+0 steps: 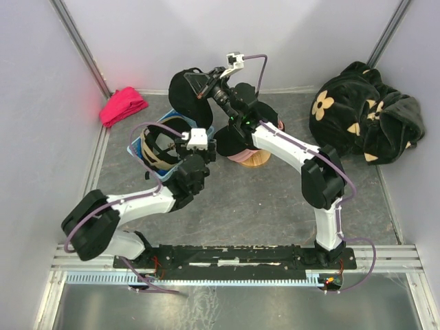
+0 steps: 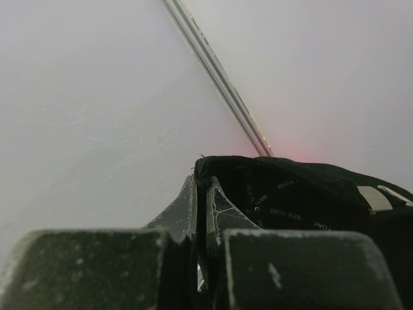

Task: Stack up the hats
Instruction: Stack the hat on the hat.

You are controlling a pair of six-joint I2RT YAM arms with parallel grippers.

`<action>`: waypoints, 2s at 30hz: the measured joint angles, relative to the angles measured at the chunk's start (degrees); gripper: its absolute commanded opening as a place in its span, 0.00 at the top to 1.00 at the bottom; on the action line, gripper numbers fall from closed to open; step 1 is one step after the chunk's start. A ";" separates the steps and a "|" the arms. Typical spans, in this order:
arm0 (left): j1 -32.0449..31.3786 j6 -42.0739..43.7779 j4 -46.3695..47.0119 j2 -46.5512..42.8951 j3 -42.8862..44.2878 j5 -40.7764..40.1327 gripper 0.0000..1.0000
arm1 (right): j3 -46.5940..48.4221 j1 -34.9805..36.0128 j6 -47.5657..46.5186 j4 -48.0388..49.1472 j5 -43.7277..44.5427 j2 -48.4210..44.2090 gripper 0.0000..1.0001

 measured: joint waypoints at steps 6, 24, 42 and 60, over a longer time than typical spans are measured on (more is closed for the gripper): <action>-0.72 4.63 1.95 8.96 5.05 -11.04 0.14 | -3.02 0.07 0.76 -0.50 -0.37 -5.16 0.98; -0.76 17.75 25.44 13.92 5.57 -24.35 0.86 | -14.34 -1.49 3.15 -1.03 -3.58 -14.86 0.98; -0.68 36.35 42.86 18.75 6.32 -18.47 0.97 | -27.26 -10.29 8.50 -1.68 -9.25 -23.82 0.98; -0.83 39.91 31.95 24.57 15.58 -3.87 0.97 | -42.16 -22.69 17.31 6.78 -10.56 -28.96 0.98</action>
